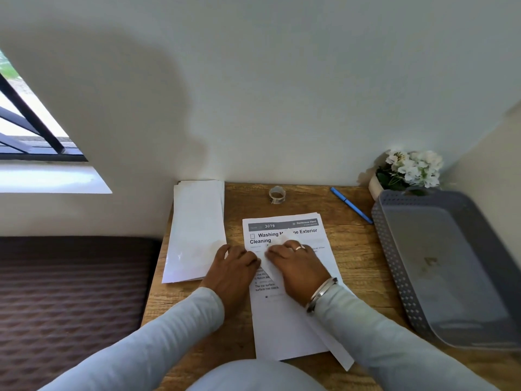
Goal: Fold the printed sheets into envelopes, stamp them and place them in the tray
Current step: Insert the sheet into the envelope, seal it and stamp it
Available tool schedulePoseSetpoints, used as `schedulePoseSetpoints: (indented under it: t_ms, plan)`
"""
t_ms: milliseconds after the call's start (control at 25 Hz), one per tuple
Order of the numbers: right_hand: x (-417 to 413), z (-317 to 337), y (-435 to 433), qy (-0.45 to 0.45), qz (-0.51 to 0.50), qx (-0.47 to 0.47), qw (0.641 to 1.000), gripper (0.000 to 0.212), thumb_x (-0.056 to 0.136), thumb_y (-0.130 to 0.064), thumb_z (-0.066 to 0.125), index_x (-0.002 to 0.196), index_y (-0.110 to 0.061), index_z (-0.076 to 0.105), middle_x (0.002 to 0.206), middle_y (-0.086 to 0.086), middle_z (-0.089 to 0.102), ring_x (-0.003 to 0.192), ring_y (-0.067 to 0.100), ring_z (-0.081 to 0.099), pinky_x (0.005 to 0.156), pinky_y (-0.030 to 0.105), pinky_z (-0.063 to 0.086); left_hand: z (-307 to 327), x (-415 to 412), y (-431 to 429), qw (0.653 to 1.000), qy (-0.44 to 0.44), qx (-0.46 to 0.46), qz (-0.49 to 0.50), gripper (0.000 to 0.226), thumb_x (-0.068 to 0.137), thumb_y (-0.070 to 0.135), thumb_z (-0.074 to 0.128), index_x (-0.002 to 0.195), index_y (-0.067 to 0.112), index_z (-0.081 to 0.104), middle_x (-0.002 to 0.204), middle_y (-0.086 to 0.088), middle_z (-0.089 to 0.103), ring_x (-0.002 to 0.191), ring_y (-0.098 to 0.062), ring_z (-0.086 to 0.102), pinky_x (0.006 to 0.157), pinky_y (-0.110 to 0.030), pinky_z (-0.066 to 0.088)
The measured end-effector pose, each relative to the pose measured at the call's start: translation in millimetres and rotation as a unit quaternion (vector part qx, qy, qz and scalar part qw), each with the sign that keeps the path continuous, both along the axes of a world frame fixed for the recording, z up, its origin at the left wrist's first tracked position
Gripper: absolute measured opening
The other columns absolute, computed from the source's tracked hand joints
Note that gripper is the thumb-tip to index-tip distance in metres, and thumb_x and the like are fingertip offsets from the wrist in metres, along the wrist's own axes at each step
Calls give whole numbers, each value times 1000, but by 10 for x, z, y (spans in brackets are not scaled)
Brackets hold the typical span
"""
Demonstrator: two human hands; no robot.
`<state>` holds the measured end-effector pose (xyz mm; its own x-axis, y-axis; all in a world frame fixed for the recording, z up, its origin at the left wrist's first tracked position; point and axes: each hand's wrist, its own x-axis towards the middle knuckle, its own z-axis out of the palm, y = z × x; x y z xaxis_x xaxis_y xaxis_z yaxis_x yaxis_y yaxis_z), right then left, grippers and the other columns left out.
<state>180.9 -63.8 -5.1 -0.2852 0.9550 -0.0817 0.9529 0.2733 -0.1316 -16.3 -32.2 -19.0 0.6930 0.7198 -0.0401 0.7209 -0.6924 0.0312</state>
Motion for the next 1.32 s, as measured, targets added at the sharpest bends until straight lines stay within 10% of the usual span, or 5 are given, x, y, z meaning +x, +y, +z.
schedulePoseSetpoints:
  t_ms: [160, 400, 880, 1320]
  plan:
    - [225, 59, 179, -49, -100, 1, 994, 60, 84, -10, 50, 143, -20, 46, 148, -3, 46, 134, 27, 38, 108, 43, 34, 5, -5, 0, 1000, 4, -16, 1, 57, 87, 37, 72, 139, 23, 55, 140, -1, 55, 133, -29, 46, 114, -54, 30]
    - [-62, -3, 64, -10, 12, -18, 1000, 56, 84, -17, 61, 139, -22, 52, 142, -1, 51, 128, 28, 45, 103, 44, 41, -21, -22, 7, 1000, -3, -21, -8, 58, 70, 39, 86, 123, 23, 68, 119, 1, 67, 112, -27, 62, 98, -48, 50]
    - [-18, -40, -38, -1, -5, -13, 1000, 57, 83, -17, 62, 140, -22, 52, 142, -1, 54, 129, 29, 48, 105, 45, 40, -11, 8, -9, 1000, -22, -16, 11, 58, 94, 39, 63, 147, 24, 45, 147, 0, 47, 138, -28, 38, 118, -48, 24]
    - [51, -75, -81, 0, 31, -4, 1000, 58, 81, -14, 62, 138, -19, 54, 140, -1, 55, 127, 31, 49, 104, 47, 42, -24, 3, 18, 1000, -17, -23, 6, 56, 87, 36, 73, 138, 23, 55, 139, 0, 56, 132, -29, 46, 114, -50, 33]
